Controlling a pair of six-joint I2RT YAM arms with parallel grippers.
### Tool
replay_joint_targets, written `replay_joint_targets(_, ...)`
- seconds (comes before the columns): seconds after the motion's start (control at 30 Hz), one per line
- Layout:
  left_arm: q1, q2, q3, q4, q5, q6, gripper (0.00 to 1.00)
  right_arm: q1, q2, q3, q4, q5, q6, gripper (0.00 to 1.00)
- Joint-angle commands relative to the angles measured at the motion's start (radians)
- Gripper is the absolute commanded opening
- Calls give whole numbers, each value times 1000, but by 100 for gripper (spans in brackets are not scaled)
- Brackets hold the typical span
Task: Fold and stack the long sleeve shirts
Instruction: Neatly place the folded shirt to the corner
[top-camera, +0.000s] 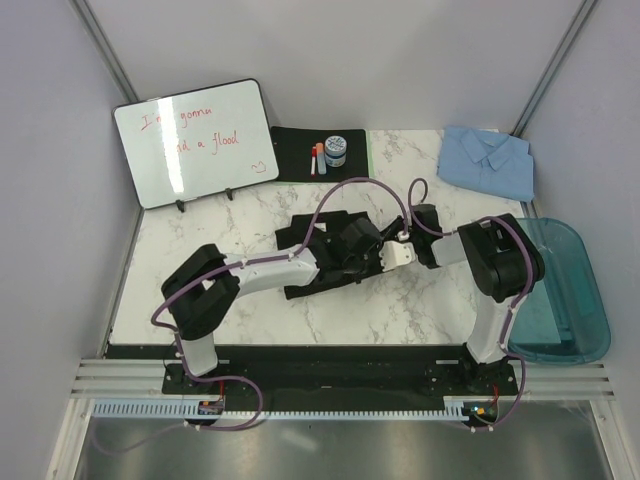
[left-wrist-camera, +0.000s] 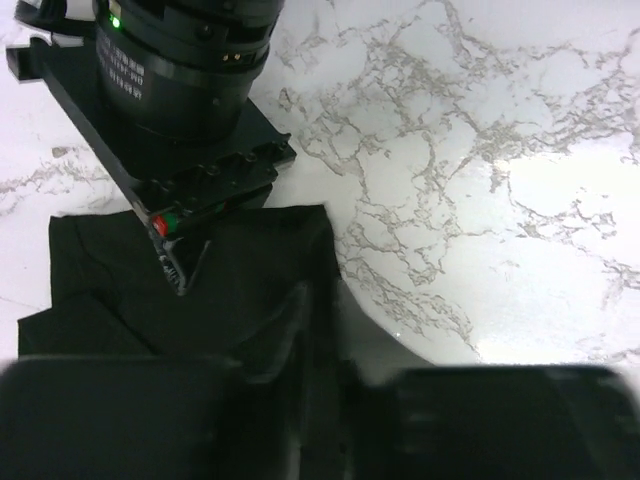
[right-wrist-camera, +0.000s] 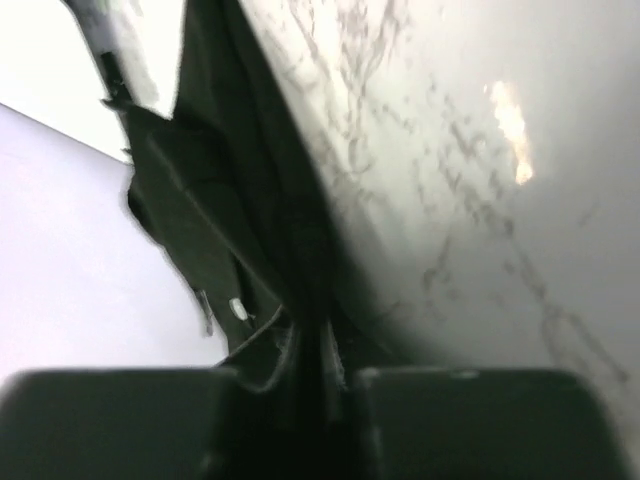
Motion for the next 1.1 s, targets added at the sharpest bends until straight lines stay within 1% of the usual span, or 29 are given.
replay_joint_targets(0.0, 50, -47, 86, -130, 105, -93, 39, -15, -86, 170, -305, 92, -256, 0)
replay_joint_targets(0.03, 83, -79, 91, -164, 149, -117, 43, -22, -106, 199, -434, 115, -326, 0)
replay_joint_targets(0.07, 102, -102, 88, -204, 174, -122, 52, -50, -124, 227, -464, 132, -403, 0)
replay_joint_targets(0.1, 119, -123, 71, -265, 200, -122, 56, -67, -154, 247, -508, 143, -449, 0)
replay_joint_targets(0.13, 148, -174, 57, -294, 220, -108, 69, -82, -161, 274, -625, 160, -497, 0)
replay_joint_targets(0.17, 159, -200, 39, -307, 215, -101, 73, -111, -166, 328, -677, 175, -597, 0)
replay_joint_targets(0.2, 188, -223, -1, -328, 215, -94, 73, -125, -168, 357, -730, 213, -644, 0)
replay_joint_targets(0.23, 202, -269, -18, -338, 214, -81, 75, -139, -166, 383, -819, 227, -682, 0)
replay_joint_targets(0.27, 216, -286, -33, -342, 208, -76, 75, -166, -166, 430, -856, 244, -753, 0)
replay_joint_targets(0.3, 243, -303, -56, -356, 200, -71, 75, -183, -165, 448, -887, 272, -776, 0)
replay_joint_targets(0.37, 271, -338, -84, -367, 195, -64, 75, -226, -161, 496, -936, 286, -847, 0)
replay_joint_targets(0.43, 309, -360, -105, -370, 186, -42, 76, -260, -139, 536, -984, 303, -884, 0)
replay_joint_targets(0.5, 341, -387, -138, -370, 186, -27, 76, -263, -109, 610, -1018, 324, -905, 0)
replay_joint_targets(0.53, 351, -397, -147, -368, 189, -24, 76, -297, -102, 654, -1019, 327, -907, 0)
replay_joint_targets(0.6, 371, -417, -174, -370, 192, -21, 76, -306, -76, 710, -1028, 349, -917, 0)
replay_joint_targets(0.63, 375, -421, -182, -370, 192, -19, 76, -312, -66, 769, -1032, 371, -924, 0)
replay_joint_targets(0.7, 386, -435, -201, -370, 195, -16, 76, -320, -37, 823, -1028, 396, -922, 0)
replay_joint_targets(0.73, 388, -440, -204, -370, 194, -16, 76, -328, -27, 877, -1030, 405, -921, 0)
replay_joint_targets(0.87, 394, -447, -224, -364, 194, -5, 77, -332, 67, 1009, -1021, 412, -887, 0)
replay_joint_targets(1.0, 401, -438, -231, -356, 195, -8, 77, -332, 157, 1118, -970, 416, -852, 0)
replay_joint_targets(1.07, 407, -438, -240, -350, 194, -7, 77, -331, 214, 1198, -960, 413, -844, 0)
